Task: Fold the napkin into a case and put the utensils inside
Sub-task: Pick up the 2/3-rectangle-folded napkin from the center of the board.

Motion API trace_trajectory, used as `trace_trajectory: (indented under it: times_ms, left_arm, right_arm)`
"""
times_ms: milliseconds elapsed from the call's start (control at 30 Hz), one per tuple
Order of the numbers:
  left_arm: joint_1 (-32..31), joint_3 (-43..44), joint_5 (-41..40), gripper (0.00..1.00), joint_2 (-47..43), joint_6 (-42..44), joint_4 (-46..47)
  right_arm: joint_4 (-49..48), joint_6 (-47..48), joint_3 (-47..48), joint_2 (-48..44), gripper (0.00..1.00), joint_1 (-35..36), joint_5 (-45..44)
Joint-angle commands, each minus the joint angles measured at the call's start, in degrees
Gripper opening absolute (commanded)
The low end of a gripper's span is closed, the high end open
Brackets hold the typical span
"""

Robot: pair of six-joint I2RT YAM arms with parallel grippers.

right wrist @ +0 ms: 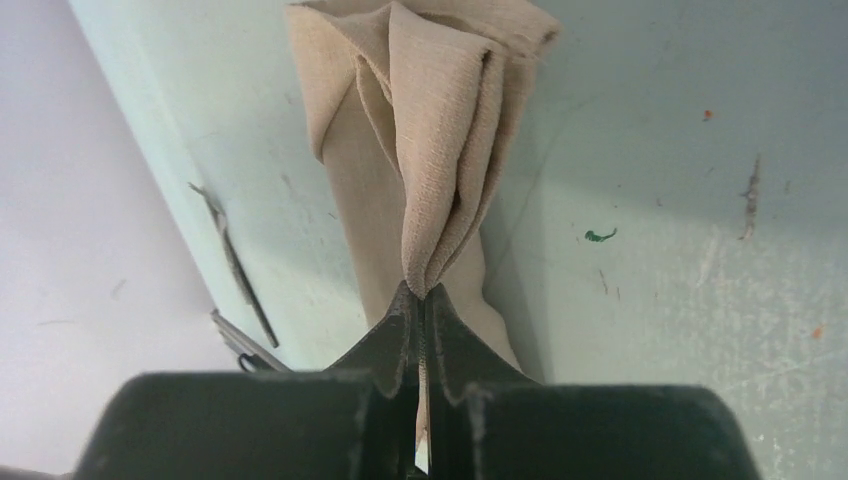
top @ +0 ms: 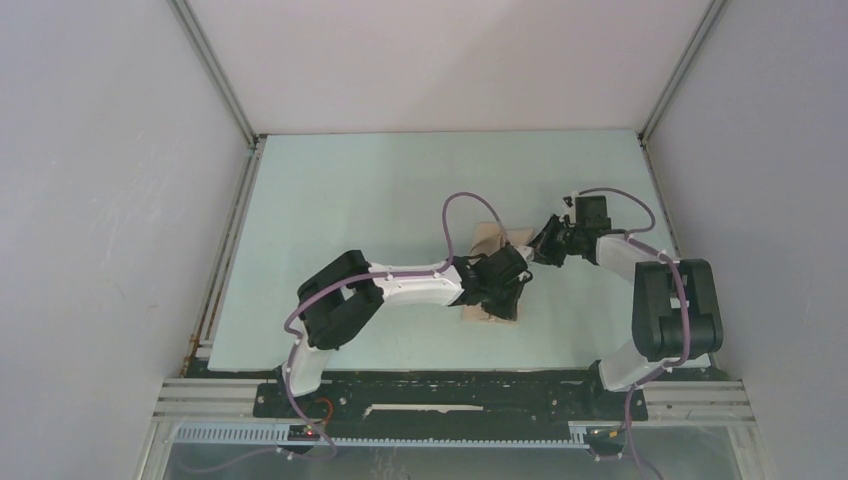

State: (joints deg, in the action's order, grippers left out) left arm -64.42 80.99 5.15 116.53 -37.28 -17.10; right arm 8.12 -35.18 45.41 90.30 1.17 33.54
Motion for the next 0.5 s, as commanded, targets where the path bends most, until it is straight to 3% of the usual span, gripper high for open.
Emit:
trace_trajectory:
  times_ms: [0, 467]
  left_arm:
    - [0.41, -5.37, 4.22, 0.0, -6.11, -1.68, 6.43]
    - [3.94, -19.25, 7.21, 0.0, -17.92, -4.37, 16.69]
  right_arm:
    - [7.02, 3.17, 4.98, -1.89, 0.0, 4.18, -8.14]
    - [14.77, 3.43, 14.71, 2.59, 0.0, 11.85, -15.05]
